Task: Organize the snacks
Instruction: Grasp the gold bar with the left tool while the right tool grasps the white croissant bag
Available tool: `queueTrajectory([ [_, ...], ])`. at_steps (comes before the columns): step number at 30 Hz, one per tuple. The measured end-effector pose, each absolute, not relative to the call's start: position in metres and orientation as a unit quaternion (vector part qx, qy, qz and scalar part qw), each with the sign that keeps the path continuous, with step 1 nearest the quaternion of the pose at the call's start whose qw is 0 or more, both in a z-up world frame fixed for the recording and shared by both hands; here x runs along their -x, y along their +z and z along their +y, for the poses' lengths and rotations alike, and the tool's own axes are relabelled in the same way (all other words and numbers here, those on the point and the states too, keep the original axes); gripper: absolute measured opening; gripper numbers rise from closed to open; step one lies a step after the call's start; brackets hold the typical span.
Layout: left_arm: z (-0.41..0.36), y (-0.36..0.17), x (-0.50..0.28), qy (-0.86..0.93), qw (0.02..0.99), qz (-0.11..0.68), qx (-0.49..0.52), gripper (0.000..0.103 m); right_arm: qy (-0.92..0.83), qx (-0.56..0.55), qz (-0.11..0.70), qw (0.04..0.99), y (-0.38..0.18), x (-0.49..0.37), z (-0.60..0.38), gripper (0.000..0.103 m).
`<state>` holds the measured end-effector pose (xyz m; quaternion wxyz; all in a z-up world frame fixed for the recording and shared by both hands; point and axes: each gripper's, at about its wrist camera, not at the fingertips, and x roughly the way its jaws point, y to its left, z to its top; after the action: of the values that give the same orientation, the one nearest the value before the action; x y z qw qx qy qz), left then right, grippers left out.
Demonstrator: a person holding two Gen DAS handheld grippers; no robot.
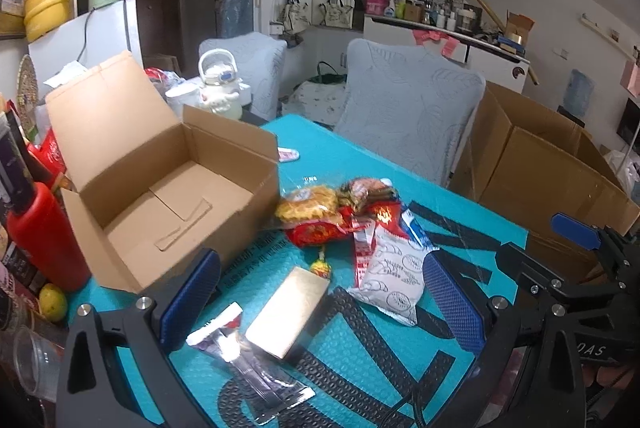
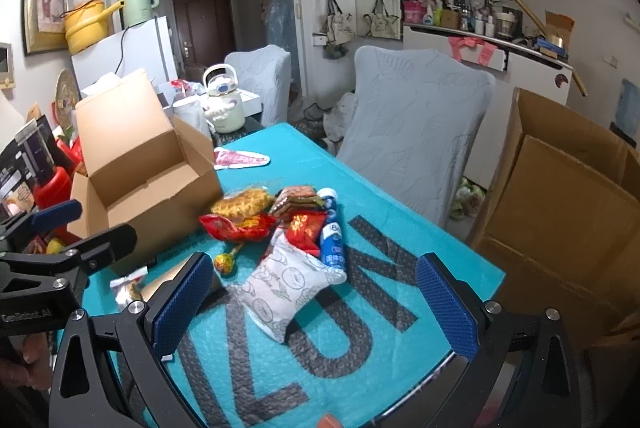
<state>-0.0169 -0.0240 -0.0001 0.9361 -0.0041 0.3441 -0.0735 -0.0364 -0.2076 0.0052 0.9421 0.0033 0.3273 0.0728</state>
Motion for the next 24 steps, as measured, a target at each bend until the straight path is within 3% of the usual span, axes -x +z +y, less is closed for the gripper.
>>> queueTrajectory([
  [16,-0.036,-0.06,-0.004,-0.096,0.91,0.404,0.003,0.102,0.115,-0.033,0.372,0.921,-0.062,0.015,-0.223,0.103],
  [21,-0.039,-0.083,-0.016,-0.095,0.896,0.433,0.003,0.091,0.129,-0.035,0.387,0.913,-0.078,0.005,-0.226,0.103],
  [24,-0.037,-0.096,-0.022,-0.081,0.891,0.447,-0.001,0.09,0.132,-0.031,0.393,0.909,-0.085,0.001,-0.227,0.103],
])
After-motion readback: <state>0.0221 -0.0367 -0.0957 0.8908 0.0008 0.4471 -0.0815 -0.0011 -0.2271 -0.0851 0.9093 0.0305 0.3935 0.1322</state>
